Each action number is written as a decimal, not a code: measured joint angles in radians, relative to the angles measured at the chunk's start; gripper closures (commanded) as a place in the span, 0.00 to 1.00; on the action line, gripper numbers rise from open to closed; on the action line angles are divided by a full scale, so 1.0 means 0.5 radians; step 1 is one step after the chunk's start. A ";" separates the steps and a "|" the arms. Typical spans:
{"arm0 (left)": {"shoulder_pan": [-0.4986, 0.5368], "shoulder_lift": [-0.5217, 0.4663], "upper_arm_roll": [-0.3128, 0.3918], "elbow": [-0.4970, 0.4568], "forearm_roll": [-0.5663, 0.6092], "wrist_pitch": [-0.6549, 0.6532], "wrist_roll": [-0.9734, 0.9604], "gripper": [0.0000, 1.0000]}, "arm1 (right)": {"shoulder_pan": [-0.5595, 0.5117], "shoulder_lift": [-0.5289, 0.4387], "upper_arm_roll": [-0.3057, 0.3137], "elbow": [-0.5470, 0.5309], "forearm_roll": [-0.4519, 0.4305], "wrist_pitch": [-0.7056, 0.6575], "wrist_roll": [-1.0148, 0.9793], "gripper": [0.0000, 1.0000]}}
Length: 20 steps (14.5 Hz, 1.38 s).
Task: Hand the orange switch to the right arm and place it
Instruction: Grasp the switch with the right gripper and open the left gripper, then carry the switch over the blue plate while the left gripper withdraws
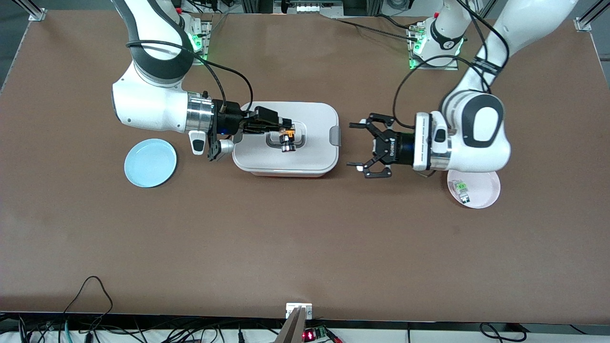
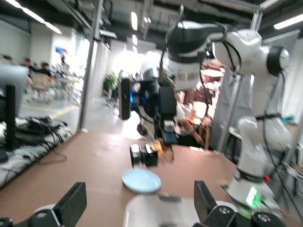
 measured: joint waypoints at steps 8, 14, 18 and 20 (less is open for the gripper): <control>0.222 0.001 0.014 0.156 1.174 -0.332 -0.628 0.00 | -0.342 -0.114 -0.025 -0.058 -0.801 -0.281 0.002 0.89; 0.272 0.001 0.017 0.305 1.851 -0.658 -1.329 0.00 | -0.490 -0.124 -0.175 -0.065 -1.730 -0.445 -0.001 0.89; 0.274 -0.006 0.015 0.623 2.270 -1.126 -2.029 0.00 | -0.582 -0.113 -0.210 -0.112 -2.216 -0.444 -0.048 0.89; 0.263 -0.017 0.001 0.758 2.436 -1.305 -2.305 0.00 | -0.621 -0.089 -0.212 -0.145 -2.422 -0.419 -0.155 0.89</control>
